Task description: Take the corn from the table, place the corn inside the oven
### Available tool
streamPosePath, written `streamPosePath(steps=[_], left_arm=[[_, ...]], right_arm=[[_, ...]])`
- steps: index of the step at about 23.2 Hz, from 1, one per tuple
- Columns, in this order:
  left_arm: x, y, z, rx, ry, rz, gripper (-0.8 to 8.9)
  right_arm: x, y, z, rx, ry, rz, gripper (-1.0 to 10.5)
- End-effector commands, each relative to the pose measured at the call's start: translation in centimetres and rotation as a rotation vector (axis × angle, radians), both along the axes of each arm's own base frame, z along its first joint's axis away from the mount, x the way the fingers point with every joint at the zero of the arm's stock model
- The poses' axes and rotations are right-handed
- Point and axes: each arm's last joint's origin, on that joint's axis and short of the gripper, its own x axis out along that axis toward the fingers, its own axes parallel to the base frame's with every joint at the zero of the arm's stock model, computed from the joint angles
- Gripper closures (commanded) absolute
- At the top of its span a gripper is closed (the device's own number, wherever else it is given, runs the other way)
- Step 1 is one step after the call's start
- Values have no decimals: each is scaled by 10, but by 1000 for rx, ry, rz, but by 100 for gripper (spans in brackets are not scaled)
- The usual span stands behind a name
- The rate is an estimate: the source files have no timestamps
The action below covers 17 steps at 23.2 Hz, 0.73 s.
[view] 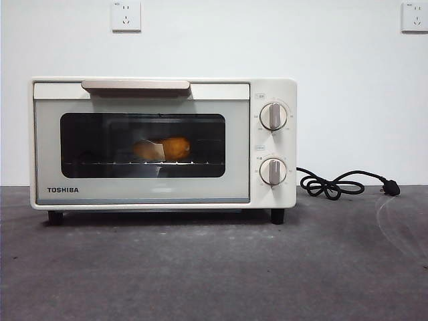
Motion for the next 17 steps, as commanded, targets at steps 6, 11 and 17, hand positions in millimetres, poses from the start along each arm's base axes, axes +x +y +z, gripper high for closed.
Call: streamPosePath(steps=[6, 11, 17], left_arm=[[0, 0, -2, -10, 0, 4, 817], [0, 0, -2, -9, 0, 4, 817], [0, 0, -2, -9, 0, 4, 817]], right_arm=[[1, 1, 0, 6, -4, -2, 946], [1, 1, 0, 6, -4, -2, 946], [1, 1, 0, -15, -25, 14, 946]])
